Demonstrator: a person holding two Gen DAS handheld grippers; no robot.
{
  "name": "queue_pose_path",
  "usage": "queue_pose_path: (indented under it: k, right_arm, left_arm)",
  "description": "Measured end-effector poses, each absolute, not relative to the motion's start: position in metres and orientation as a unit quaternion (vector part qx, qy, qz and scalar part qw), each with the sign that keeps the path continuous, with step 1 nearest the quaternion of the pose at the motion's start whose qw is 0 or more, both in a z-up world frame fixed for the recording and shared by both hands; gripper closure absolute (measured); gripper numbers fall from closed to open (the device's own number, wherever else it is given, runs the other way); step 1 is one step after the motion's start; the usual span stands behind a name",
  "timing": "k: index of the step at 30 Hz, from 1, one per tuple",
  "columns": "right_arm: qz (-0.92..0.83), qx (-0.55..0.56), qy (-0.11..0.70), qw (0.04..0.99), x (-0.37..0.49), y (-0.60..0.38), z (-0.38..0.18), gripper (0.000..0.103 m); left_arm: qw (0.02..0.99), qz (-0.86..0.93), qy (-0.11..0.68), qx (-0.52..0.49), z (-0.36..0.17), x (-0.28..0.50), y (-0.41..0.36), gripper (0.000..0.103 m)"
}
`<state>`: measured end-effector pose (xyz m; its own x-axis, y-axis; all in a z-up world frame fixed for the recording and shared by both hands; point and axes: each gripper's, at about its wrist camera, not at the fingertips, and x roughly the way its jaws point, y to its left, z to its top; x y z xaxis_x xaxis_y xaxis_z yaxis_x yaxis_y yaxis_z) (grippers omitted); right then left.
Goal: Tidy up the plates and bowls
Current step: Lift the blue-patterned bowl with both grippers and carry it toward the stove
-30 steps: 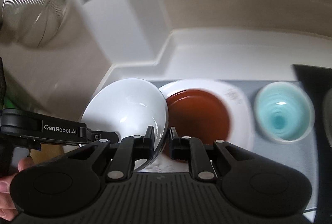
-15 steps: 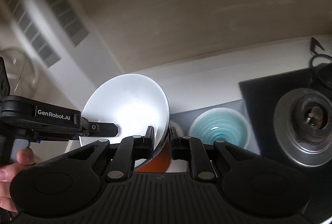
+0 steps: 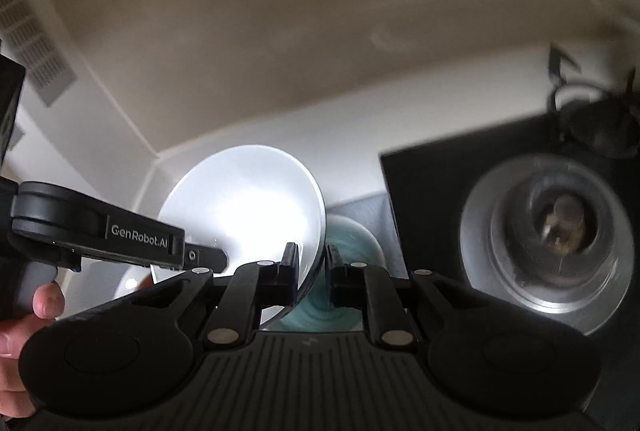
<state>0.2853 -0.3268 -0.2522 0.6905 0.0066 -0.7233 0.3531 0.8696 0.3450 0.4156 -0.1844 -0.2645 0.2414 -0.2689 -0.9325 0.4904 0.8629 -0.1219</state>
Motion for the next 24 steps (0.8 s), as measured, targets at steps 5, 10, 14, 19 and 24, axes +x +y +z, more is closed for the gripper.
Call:
queue_pose_path:
  k: [5, 10, 14, 19, 24]
  right_arm:
    - [-0.1, 0.243, 0.397, 0.879, 0.292, -0.331, -0.279, 0.089]
    - [-0.105, 0.251, 0.404, 0.874, 0.299, -0.332, -0.295, 0.09]
    - [-0.11, 0.255, 0.411, 0.868, 0.301, -0.334, -0.304, 0.09]
    - [-0.116, 0.239, 0.413, 0.871, 0.304, -0.333, -0.304, 0.09]
    - [-0.116, 0.186, 0.426, 0.878, 0.31, -0.323, -0.299, 0.089]
  left_arm:
    - [0.77, -0.224, 0.586, 0.116, -0.289, 0.427, -0.199, 0.089]
    - [0.774, -0.217, 0.575, 0.155, -0.304, 0.428, -0.214, 0.088]
    - [0.764, -0.213, 0.591, 0.147, -0.318, 0.434, -0.216, 0.089]
    - [0.762, -0.217, 0.595, 0.138, -0.328, 0.437, -0.216, 0.088]
    - [0.755, -0.225, 0.605, 0.114, -0.333, 0.445, -0.212, 0.086]
